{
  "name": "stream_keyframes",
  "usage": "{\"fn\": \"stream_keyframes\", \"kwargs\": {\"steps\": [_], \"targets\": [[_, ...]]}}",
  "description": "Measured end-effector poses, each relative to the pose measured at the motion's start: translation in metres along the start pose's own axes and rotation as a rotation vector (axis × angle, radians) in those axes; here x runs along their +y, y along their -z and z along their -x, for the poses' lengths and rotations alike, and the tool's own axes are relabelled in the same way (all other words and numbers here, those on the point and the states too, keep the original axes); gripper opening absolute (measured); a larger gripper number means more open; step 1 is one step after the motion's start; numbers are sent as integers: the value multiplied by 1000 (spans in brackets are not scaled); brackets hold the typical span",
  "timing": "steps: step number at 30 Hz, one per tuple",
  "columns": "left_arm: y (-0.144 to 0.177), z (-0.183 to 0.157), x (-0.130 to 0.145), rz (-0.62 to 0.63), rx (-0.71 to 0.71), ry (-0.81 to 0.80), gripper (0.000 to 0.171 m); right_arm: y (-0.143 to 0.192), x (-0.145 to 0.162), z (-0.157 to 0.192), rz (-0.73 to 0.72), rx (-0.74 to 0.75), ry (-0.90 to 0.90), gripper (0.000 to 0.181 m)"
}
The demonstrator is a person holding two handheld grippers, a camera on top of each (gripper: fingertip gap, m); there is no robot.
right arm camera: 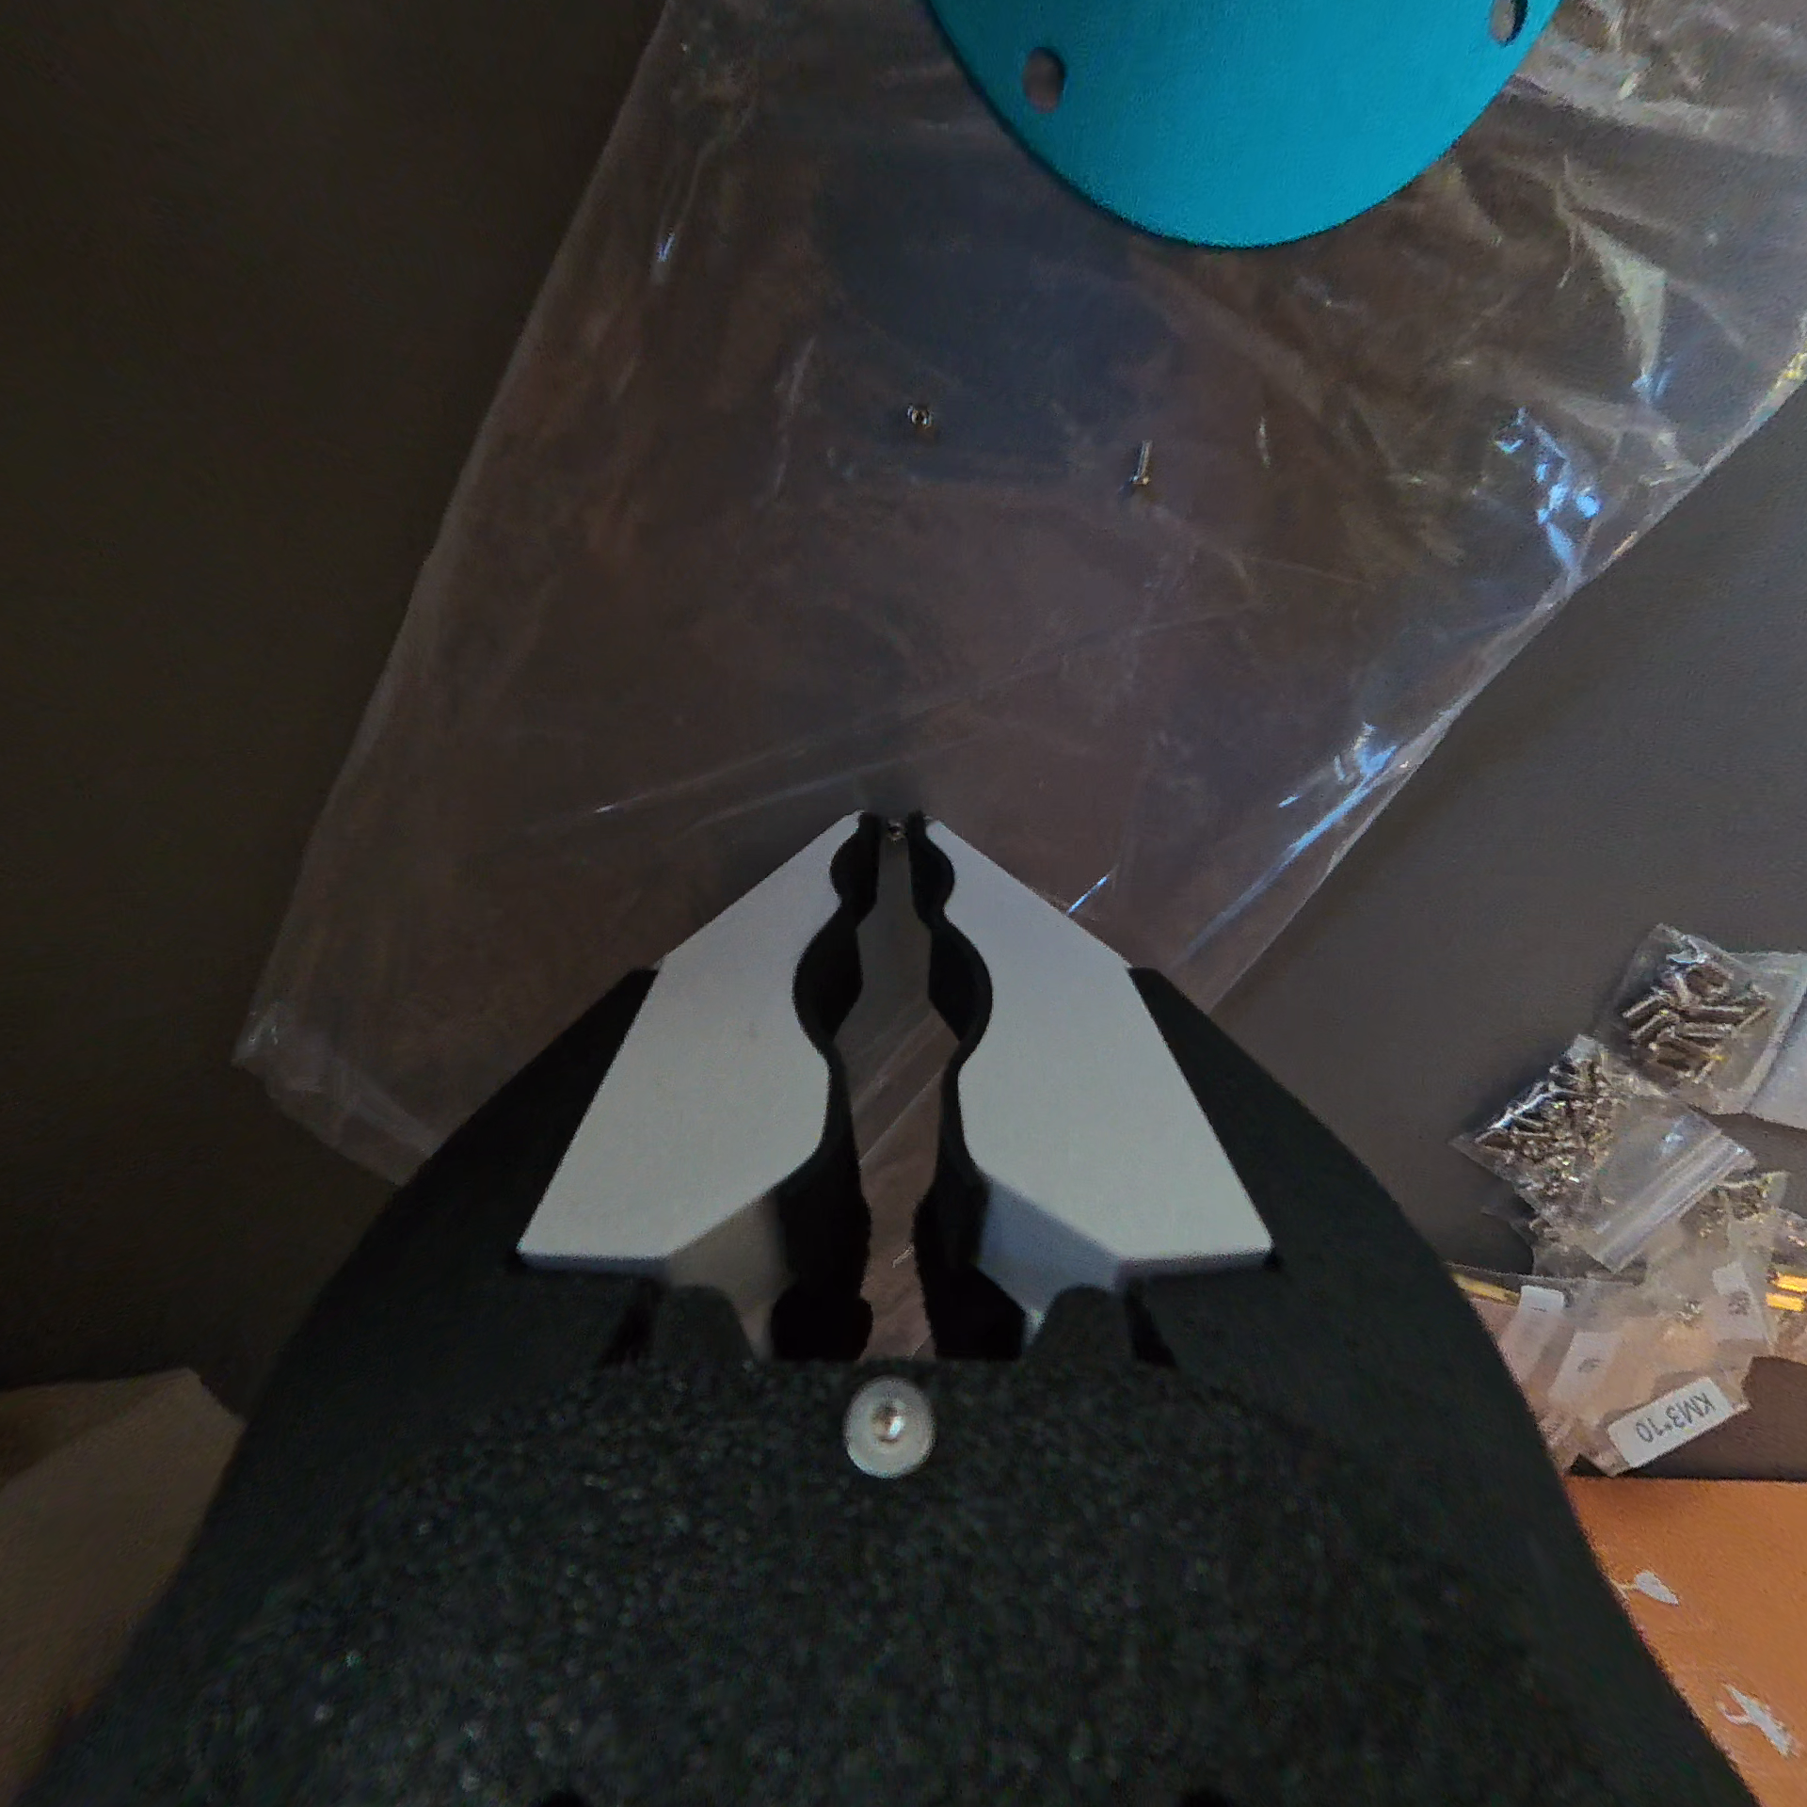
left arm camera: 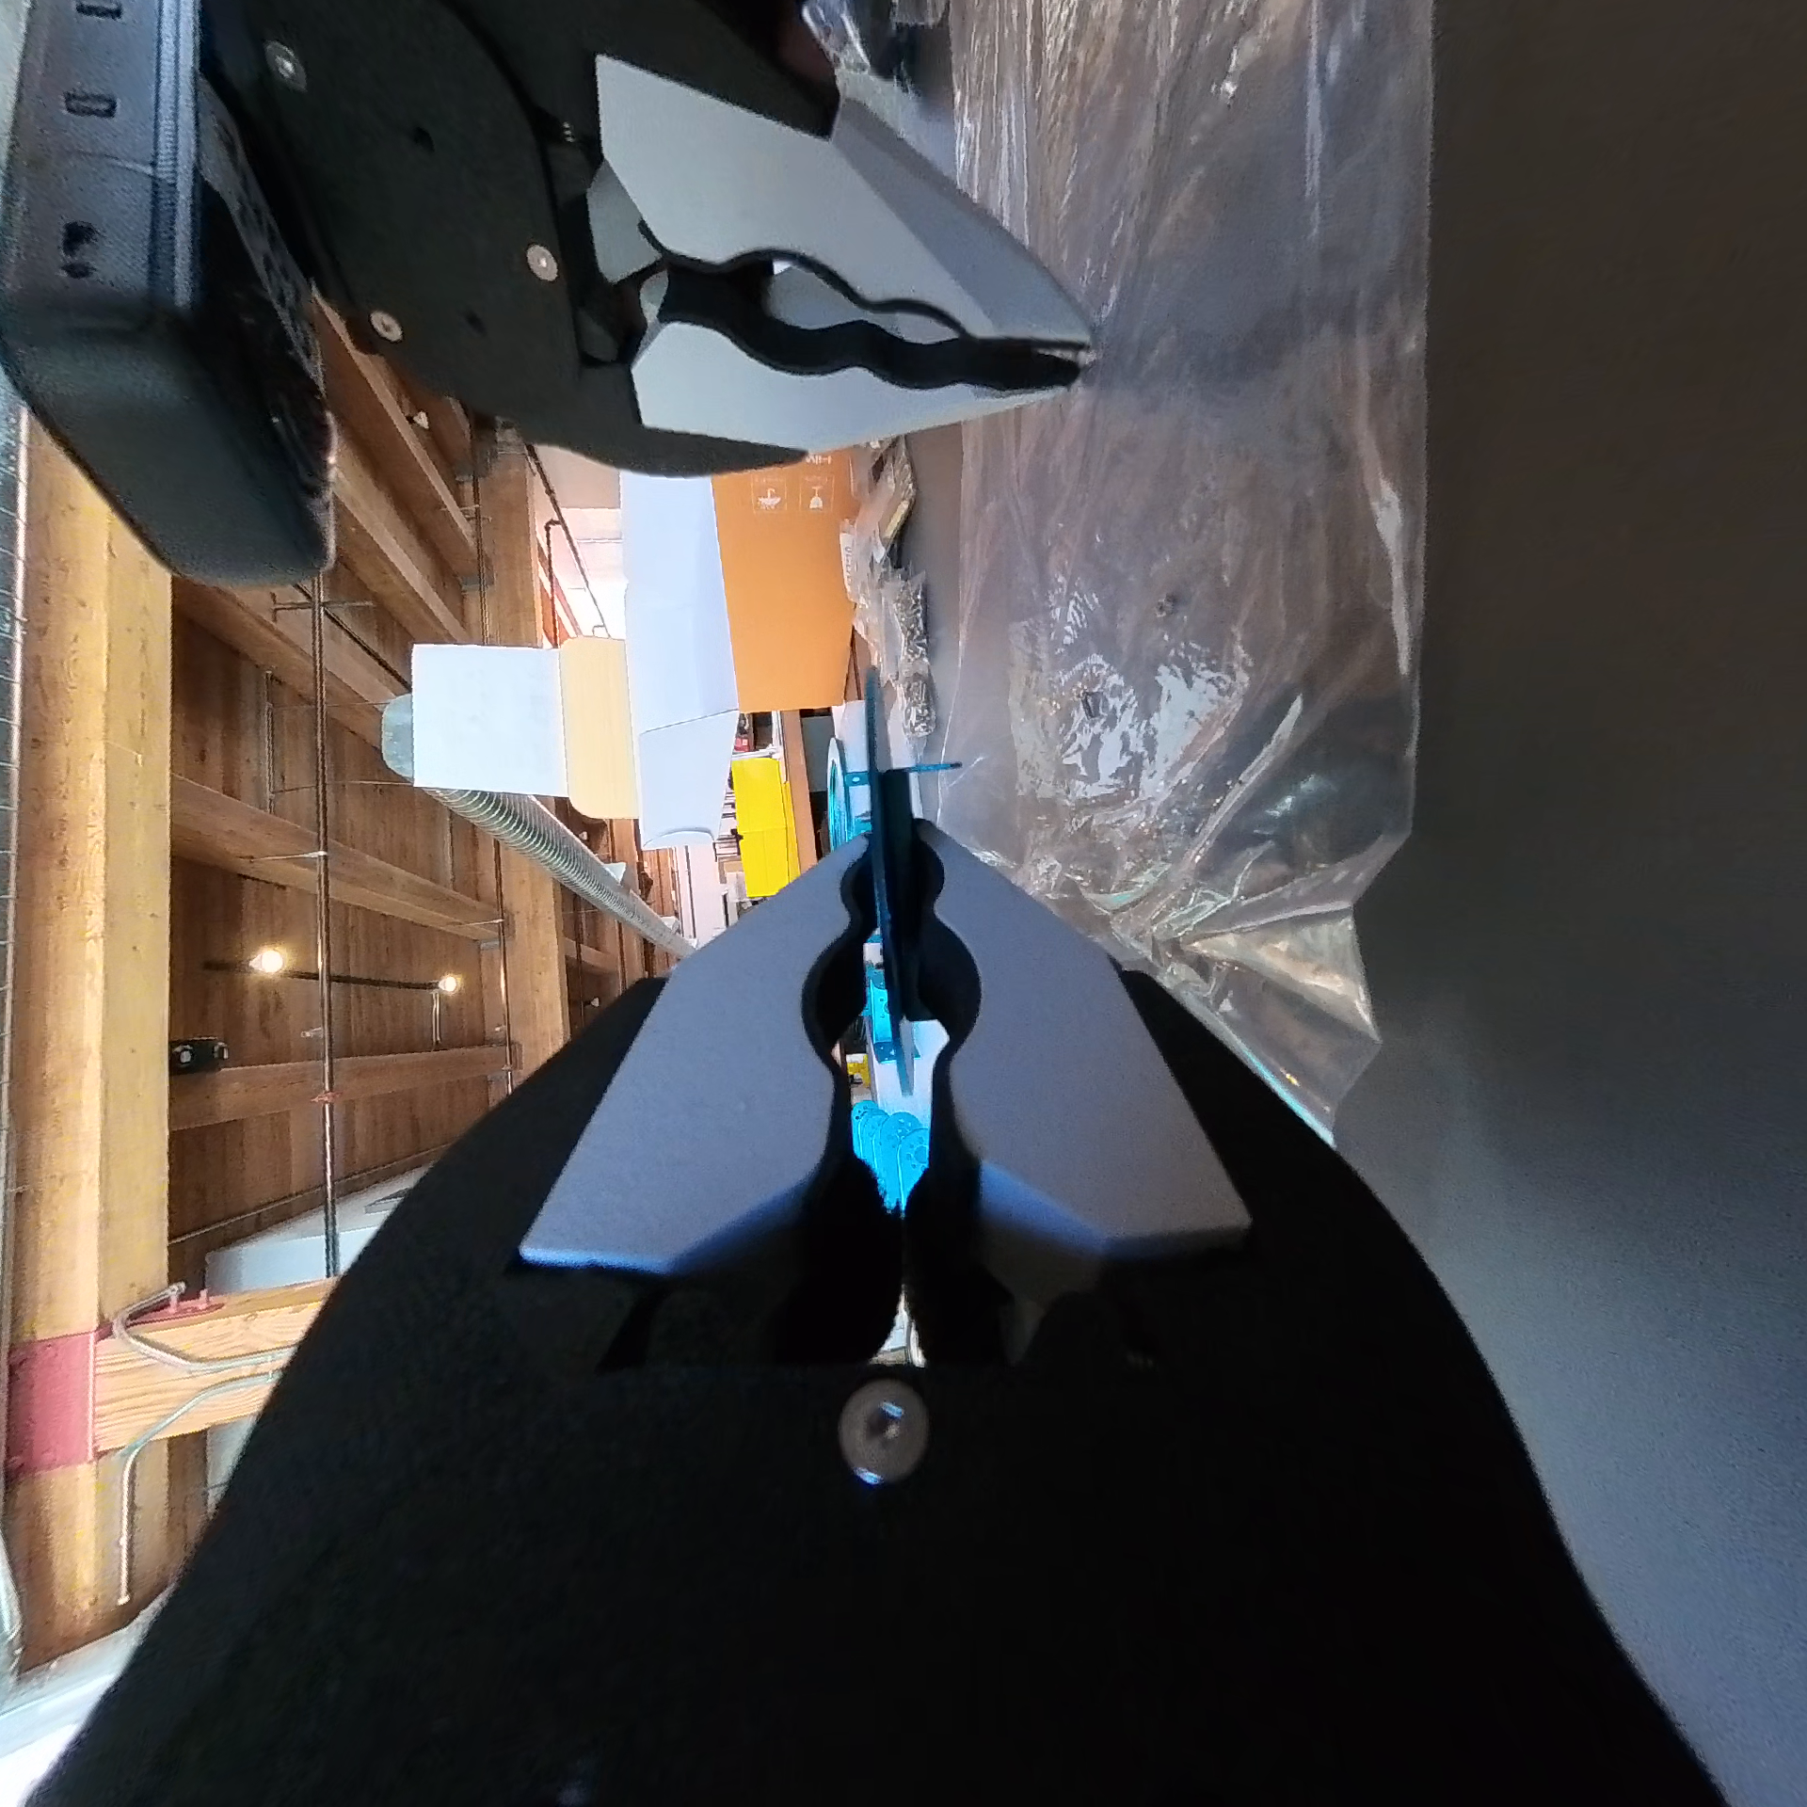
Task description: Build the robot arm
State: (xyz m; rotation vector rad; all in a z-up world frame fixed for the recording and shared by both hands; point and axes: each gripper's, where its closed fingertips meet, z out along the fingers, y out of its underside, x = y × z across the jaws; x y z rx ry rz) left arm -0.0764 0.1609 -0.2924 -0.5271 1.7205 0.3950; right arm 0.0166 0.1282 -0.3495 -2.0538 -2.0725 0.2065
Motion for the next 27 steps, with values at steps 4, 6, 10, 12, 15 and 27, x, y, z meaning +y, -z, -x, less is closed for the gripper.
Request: {"fn": "stream_keyframes", "kwargs": {"steps": [4,6,10,12,15,27], "targets": [[-2,-3,2,5,12,7,0,-1,-1,-1,-8,-11,-4,3],[-3,-5,3,6,19,5,1,-1,-1,-2,-13,-28,-18,3],[-2,-6,1,2,21,3,1,0,-1,-2,-17,-23,-4,4],[-2,-5,0,-2,18,1,1,0,-1,-1,-17,-28,-7,4],[-2,-6,0,-4,22,4,1,1,0,-1,-12,-25,-9,5],[-2,-9,-2,-9,28,-1,1,-1,0,-2,-11,-22,-9,2]]}}
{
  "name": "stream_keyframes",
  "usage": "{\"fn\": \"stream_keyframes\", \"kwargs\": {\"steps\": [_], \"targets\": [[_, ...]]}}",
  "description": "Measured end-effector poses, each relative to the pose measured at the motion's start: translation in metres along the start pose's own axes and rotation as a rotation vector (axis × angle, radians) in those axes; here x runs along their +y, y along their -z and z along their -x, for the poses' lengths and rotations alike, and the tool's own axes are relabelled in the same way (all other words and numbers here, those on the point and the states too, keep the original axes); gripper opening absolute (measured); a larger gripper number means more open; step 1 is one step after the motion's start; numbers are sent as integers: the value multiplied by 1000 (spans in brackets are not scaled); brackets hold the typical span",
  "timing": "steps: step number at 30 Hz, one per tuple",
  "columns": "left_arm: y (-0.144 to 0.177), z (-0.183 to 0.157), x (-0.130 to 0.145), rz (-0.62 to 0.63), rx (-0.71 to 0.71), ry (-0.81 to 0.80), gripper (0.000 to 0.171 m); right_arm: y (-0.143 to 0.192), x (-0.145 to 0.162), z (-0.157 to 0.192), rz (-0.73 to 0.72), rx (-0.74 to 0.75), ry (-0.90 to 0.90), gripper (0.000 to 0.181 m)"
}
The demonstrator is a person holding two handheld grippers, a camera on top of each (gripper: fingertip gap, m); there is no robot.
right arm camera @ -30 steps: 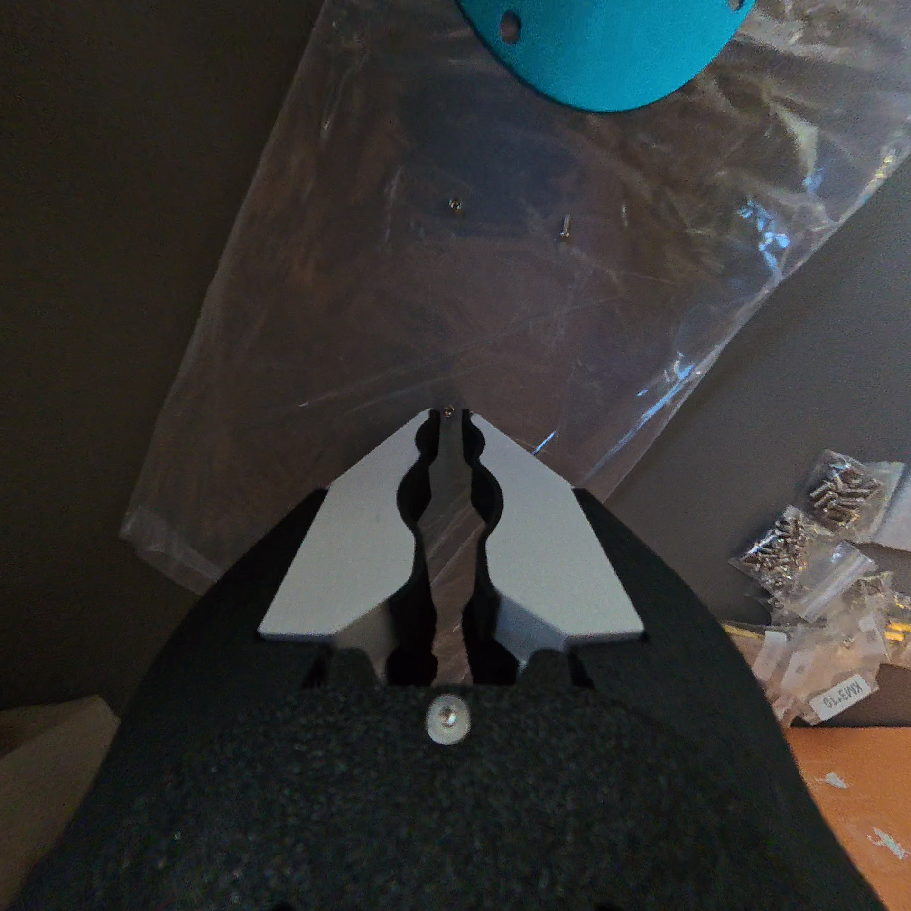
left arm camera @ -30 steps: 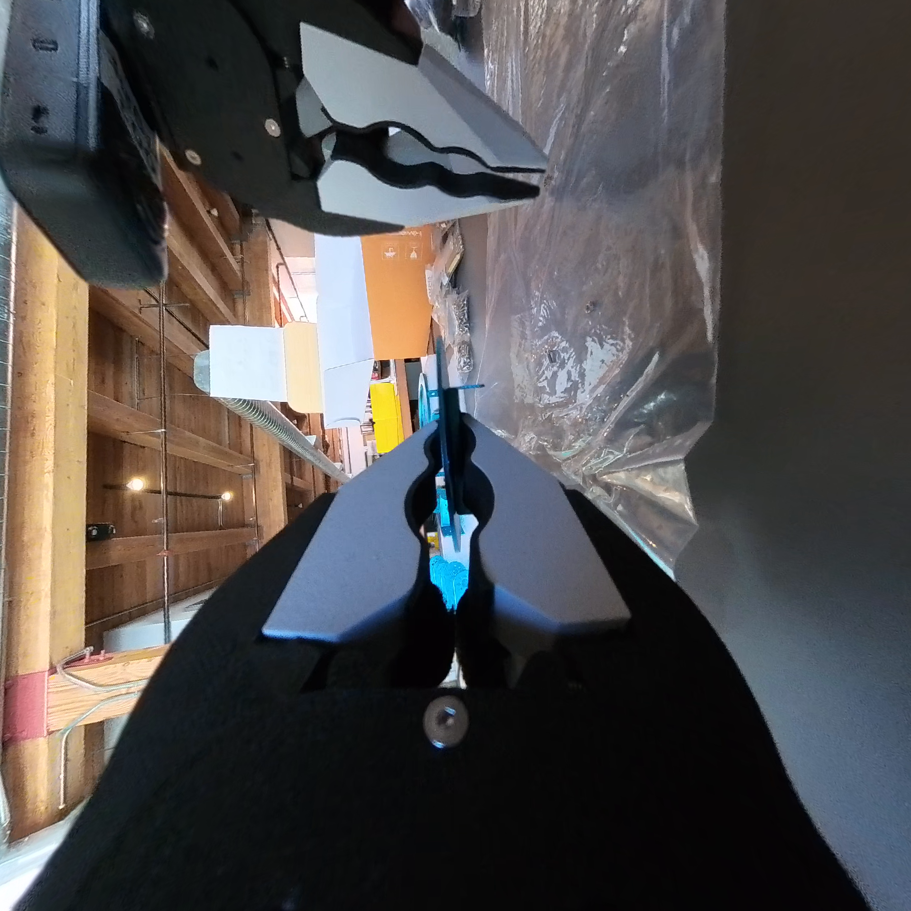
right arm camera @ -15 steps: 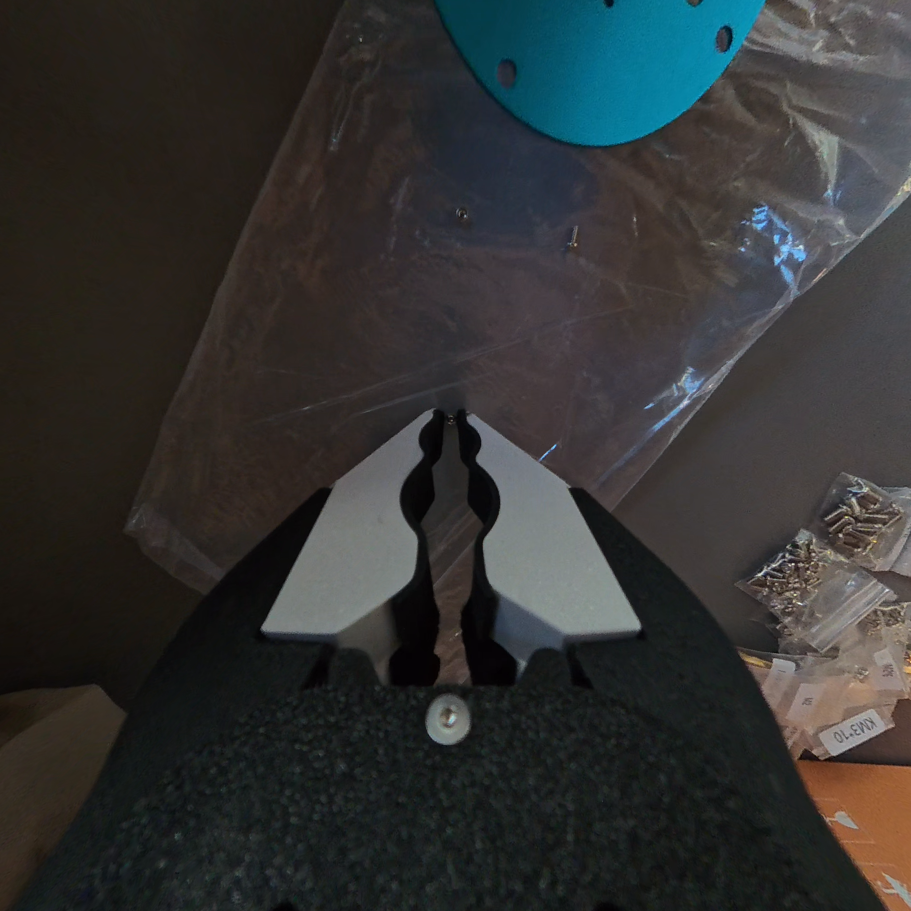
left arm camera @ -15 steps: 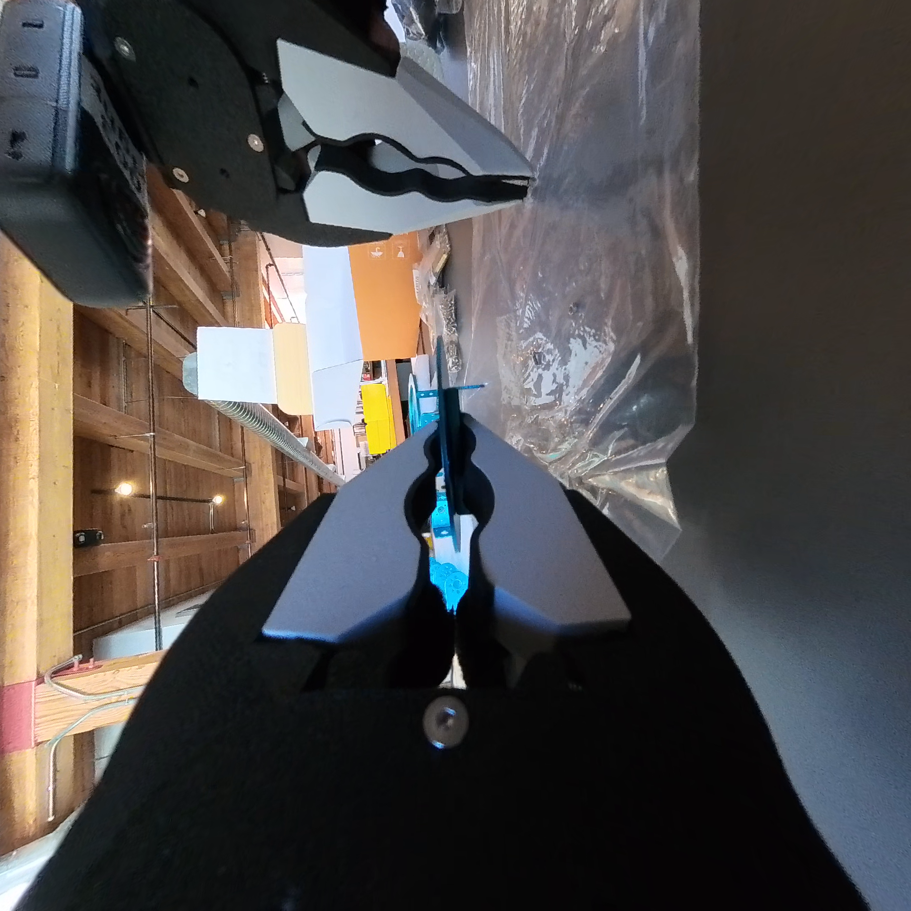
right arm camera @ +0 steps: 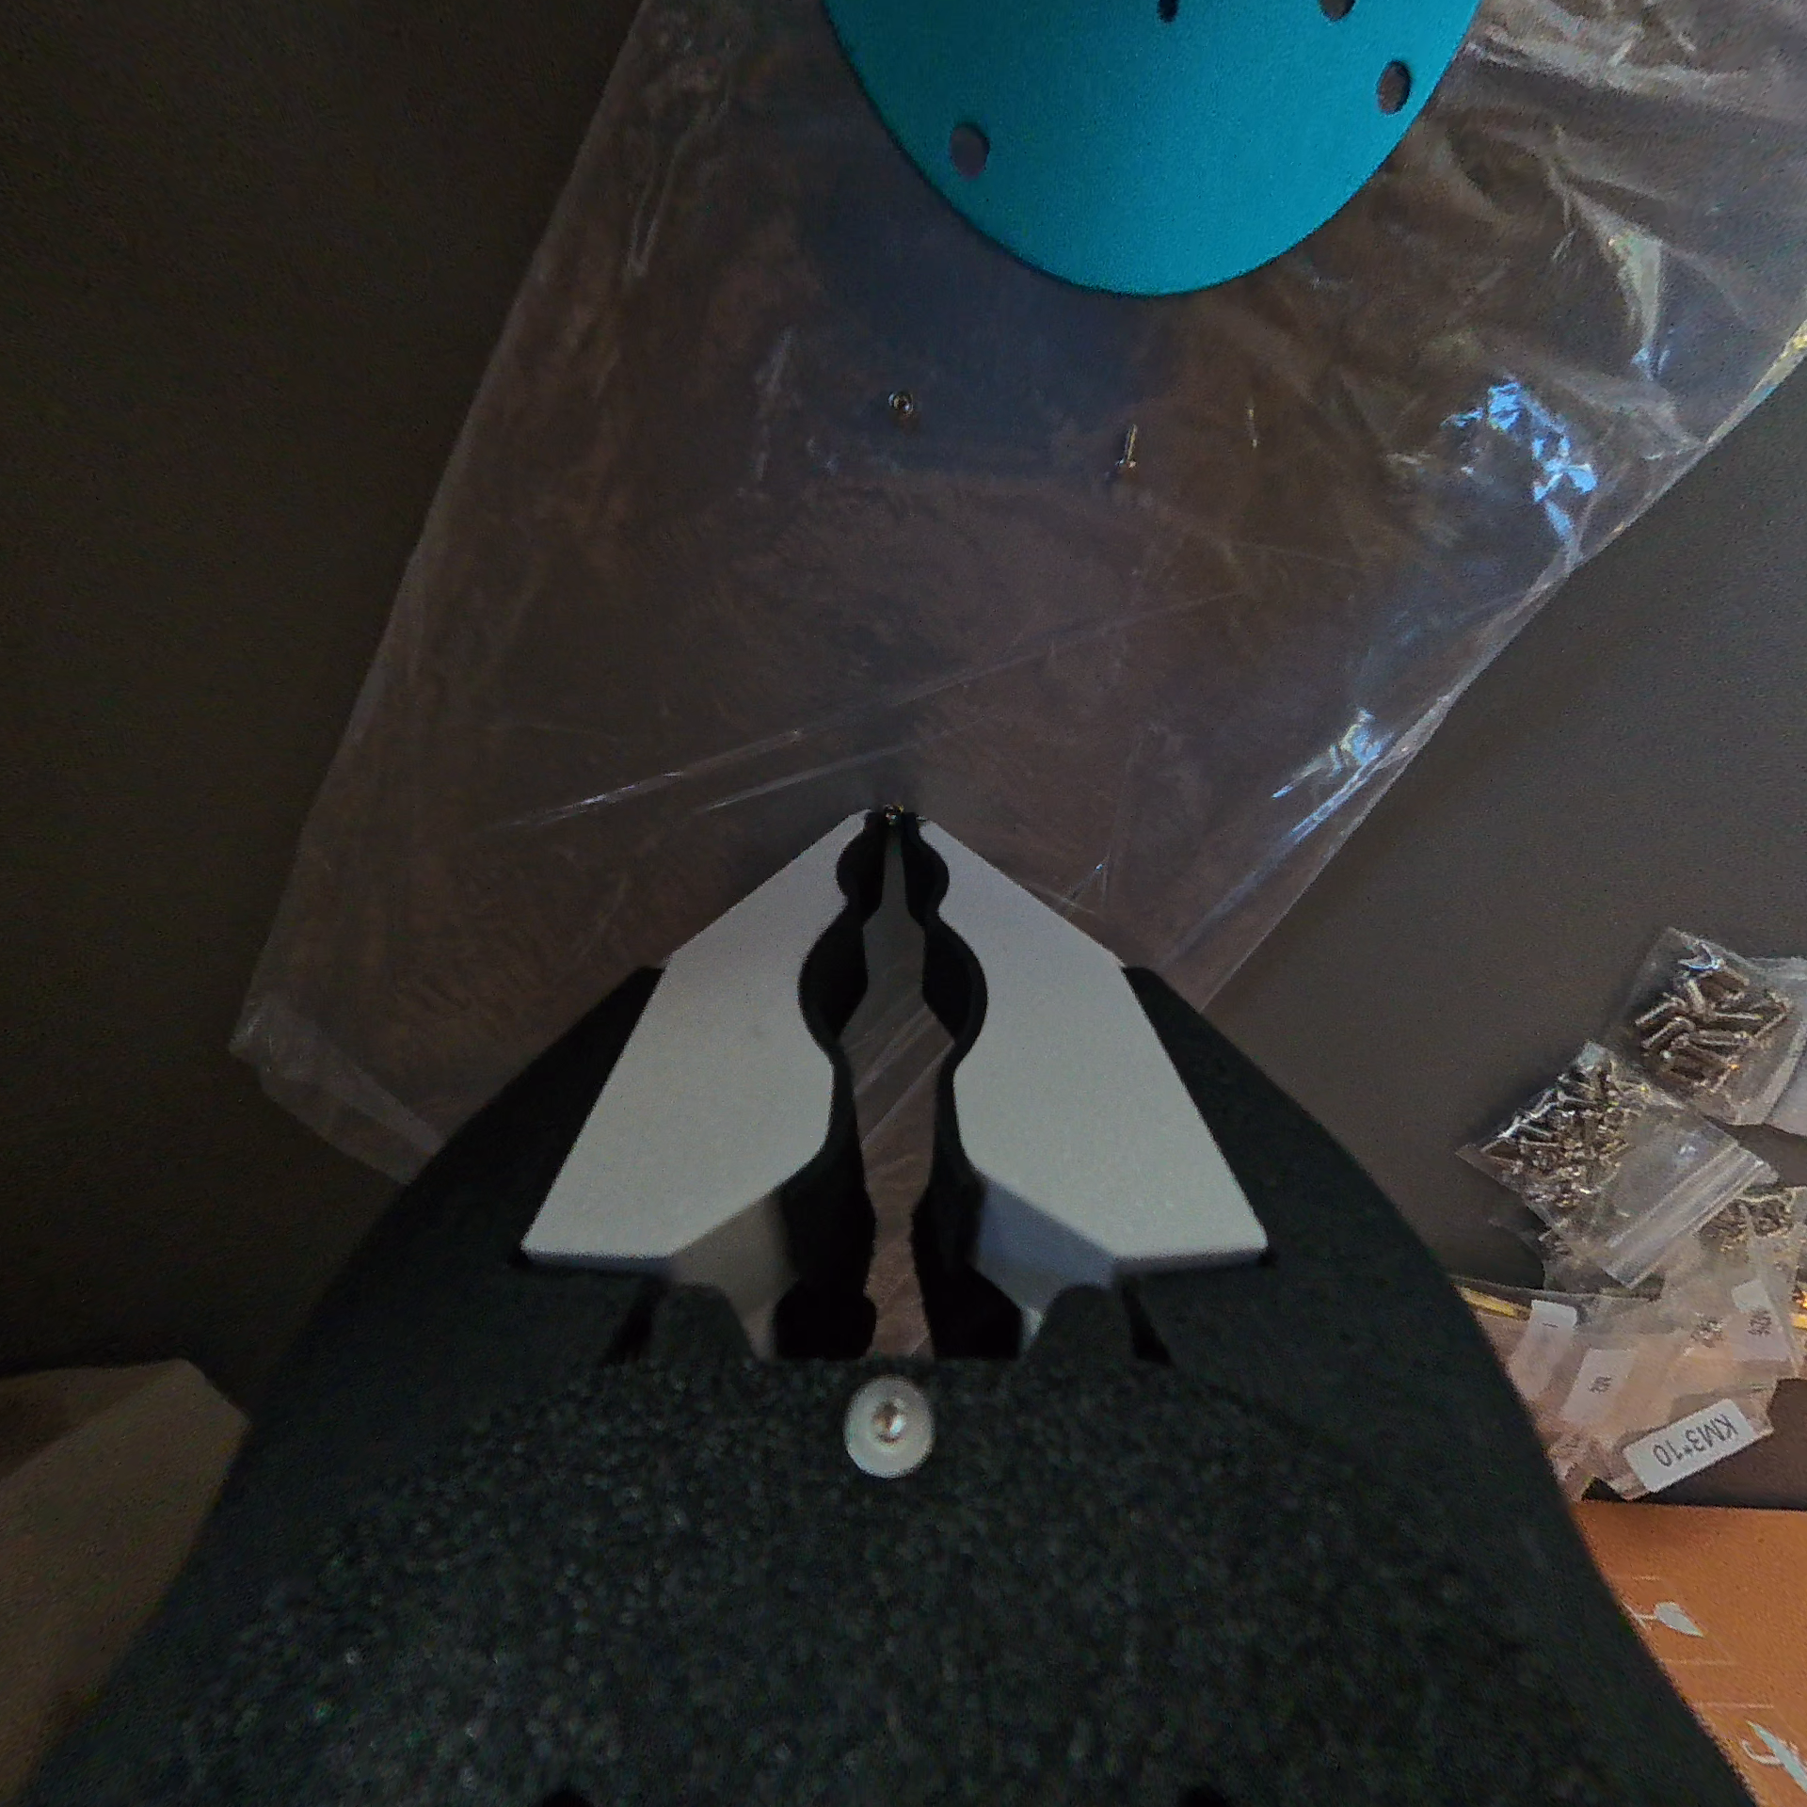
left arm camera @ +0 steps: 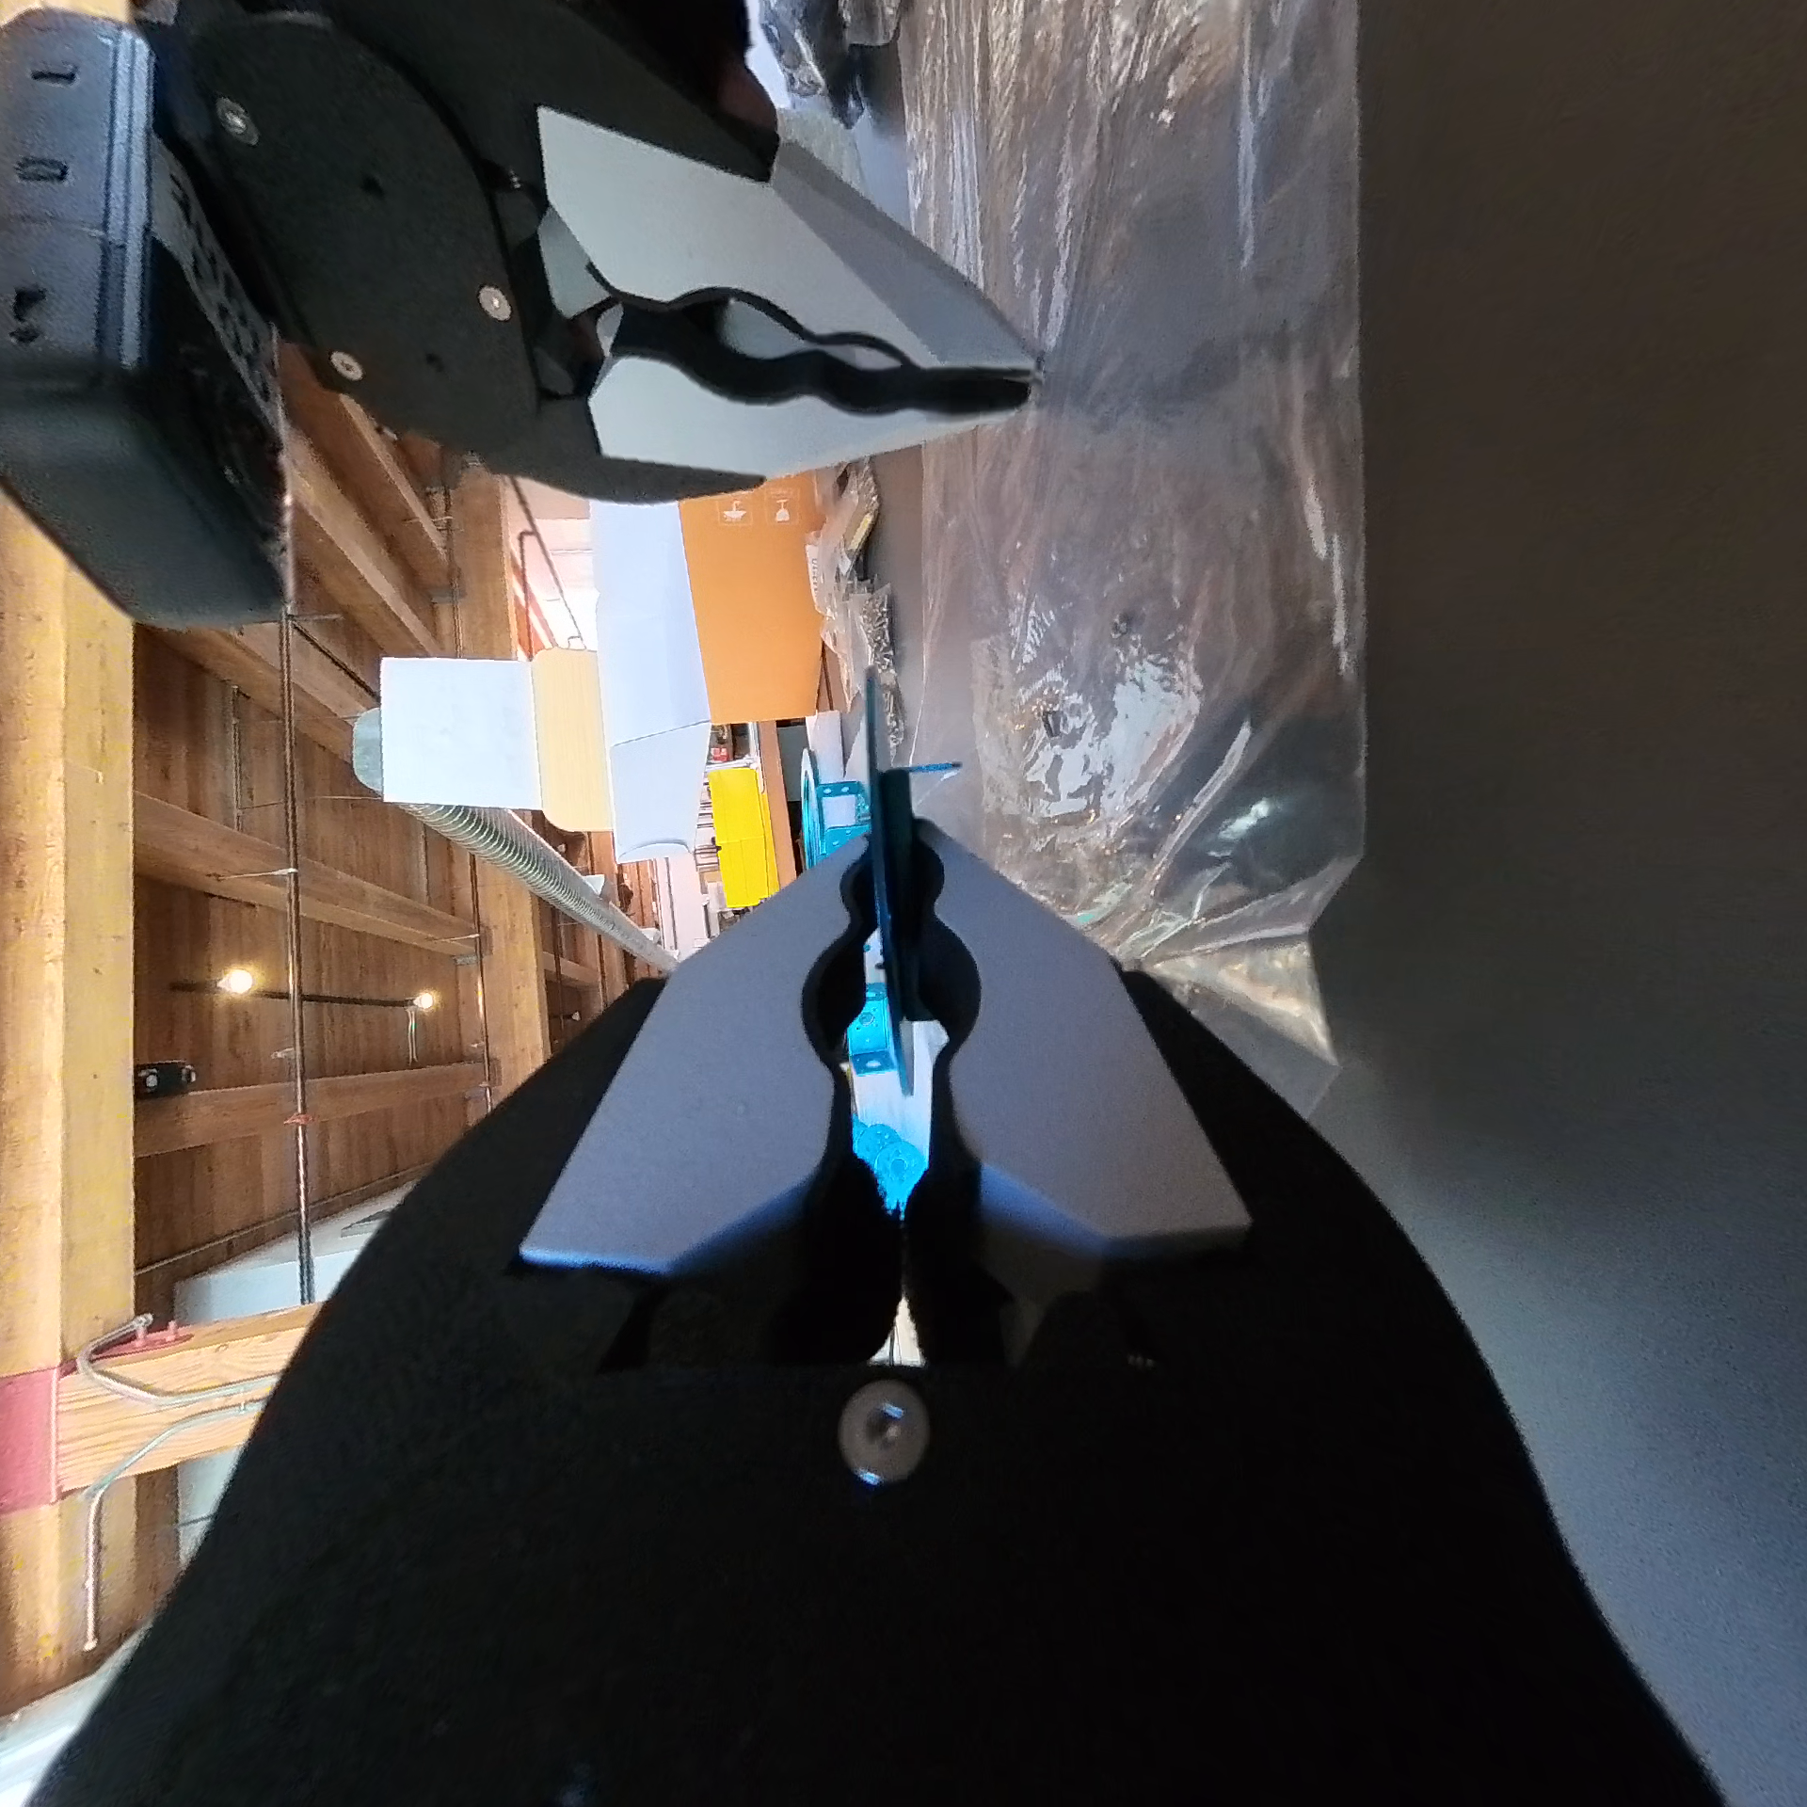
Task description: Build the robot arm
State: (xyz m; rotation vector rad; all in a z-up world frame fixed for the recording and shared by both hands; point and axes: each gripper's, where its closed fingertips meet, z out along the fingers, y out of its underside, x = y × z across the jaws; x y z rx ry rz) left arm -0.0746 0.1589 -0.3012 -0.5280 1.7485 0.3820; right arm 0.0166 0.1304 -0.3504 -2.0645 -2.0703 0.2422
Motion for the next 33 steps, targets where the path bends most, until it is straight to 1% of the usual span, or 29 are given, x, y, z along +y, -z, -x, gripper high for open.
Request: {"fn": "stream_keyframes", "kwargs": {"steps": [3,20,27,29,33], "targets": [[-1,-2,-1,-2,7,0,1,3,1,-2,4,7,-12,6],[0,-1,-3,-8,-1,-8,1,0,-1,-2,9,23,12,2],[0,-4,-6,-14,8,-9,1,17,-22,-6,-47,60,38,0],[-1,-5,-6,-12,11,-16,1,17,-18,-7,-23,60,22,0],[0,-4,-5,-10,8,-20,1,13,-4,1,-14,25,-25,6]]}}
